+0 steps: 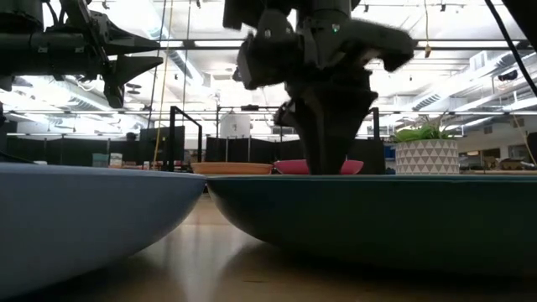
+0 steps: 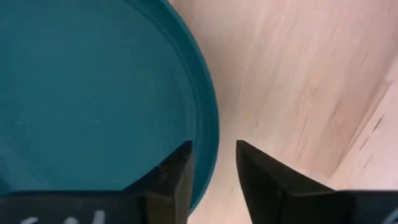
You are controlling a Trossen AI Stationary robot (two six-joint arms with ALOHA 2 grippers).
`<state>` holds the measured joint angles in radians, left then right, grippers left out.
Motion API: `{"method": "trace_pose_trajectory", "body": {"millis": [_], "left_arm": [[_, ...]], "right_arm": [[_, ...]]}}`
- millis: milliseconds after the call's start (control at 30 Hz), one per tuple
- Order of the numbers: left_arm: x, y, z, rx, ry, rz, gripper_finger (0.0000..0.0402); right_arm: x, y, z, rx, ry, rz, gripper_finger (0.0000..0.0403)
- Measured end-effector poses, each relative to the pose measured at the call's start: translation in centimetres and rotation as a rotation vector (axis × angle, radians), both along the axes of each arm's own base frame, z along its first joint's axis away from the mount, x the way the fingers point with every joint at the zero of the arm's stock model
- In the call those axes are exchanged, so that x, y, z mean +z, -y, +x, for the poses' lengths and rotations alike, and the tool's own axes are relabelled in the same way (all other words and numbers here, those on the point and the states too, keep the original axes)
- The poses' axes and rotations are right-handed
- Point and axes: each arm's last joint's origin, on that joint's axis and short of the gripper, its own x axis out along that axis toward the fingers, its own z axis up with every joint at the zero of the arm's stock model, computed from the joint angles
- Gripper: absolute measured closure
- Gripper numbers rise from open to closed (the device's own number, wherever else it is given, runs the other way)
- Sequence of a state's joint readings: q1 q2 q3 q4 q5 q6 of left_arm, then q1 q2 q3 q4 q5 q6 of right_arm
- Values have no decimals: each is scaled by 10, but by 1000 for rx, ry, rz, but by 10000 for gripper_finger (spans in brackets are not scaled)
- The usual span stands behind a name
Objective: Place and stack plates onto a shelf
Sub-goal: Stack the dark green plate on top of the pink plate on the shelf
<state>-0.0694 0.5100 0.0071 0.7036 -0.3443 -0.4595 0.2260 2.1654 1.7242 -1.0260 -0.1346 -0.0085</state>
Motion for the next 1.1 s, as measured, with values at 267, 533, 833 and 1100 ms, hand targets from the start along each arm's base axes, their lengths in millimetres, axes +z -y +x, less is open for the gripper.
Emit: {"method": "trace_pose_trajectory", "body": {"millis": [267,533,833,1100], "left_arm": [[0,0,0,0,0,0,278],[0,0,0,0,0,0,278],[0,0,0,0,0,0,278],[0,0,0,0,0,0,278]], "right_arm": [[-16,2,-7,2,-29,-44,251],[-20,20,-10,-26,-54,-191,335],[-17,59,-10,-86,-80,-472,339],[-13,79,-10,-127,-73,-637,311]]}}
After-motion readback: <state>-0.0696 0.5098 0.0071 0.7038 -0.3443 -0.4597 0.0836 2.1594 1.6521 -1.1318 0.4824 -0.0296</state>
